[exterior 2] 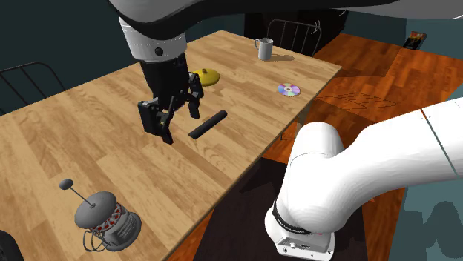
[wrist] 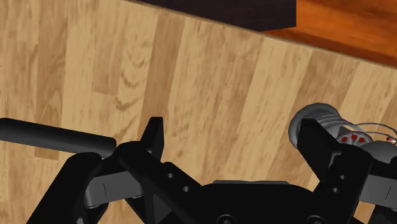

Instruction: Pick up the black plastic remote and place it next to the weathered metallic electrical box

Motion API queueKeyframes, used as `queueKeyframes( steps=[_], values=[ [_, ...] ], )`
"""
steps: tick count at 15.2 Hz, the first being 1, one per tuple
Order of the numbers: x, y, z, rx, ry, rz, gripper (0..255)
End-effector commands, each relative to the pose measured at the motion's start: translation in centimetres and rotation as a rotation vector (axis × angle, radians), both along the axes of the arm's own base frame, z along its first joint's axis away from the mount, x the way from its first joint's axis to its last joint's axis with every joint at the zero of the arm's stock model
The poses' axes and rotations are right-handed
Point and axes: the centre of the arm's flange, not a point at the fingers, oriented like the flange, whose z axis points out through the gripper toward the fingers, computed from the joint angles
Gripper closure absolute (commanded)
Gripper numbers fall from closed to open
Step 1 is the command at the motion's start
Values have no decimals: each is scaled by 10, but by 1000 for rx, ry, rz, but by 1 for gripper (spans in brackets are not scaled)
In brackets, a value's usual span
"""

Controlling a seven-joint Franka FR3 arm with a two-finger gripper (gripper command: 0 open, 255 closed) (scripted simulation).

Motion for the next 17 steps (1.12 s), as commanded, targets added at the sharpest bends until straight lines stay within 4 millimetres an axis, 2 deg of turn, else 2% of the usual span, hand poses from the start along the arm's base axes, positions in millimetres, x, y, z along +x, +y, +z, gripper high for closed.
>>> queueKeyframes(
  steps=[1,5,9,13,17],
  values=[
    [0,0,0,0,0,0,0],
    [-13,-42,-27,10,-10,183,0],
    [-18,-86,-54,19,-19,366,0],
    [-14,-130,-82,29,-29,548,0],
    [-2,-172,-110,39,-38,731,0]
  ],
)
